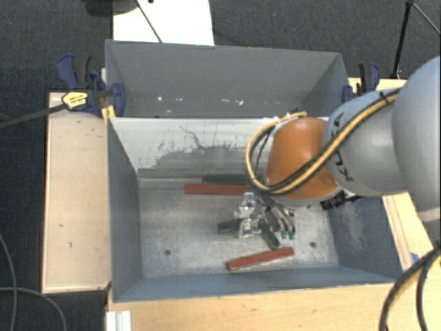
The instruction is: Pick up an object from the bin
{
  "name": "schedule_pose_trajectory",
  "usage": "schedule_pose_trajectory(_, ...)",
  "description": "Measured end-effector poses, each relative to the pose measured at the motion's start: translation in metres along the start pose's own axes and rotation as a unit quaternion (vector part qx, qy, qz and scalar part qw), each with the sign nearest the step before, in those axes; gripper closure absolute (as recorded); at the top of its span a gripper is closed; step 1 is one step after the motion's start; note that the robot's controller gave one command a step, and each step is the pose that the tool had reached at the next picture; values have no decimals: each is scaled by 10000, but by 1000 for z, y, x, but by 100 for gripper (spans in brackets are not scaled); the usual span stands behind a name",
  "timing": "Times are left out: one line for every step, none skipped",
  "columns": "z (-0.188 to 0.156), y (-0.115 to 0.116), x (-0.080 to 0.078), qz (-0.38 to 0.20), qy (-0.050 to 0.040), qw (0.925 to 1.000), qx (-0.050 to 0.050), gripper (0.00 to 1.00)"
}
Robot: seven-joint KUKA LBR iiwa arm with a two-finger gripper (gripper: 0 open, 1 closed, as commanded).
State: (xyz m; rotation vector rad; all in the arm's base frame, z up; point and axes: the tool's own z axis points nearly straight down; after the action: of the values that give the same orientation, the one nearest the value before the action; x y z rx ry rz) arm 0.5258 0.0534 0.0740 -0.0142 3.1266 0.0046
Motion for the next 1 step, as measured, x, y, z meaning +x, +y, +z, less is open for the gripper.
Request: schedule_pose_trajectory(-1,0,-1,7,10,10000,0,100)
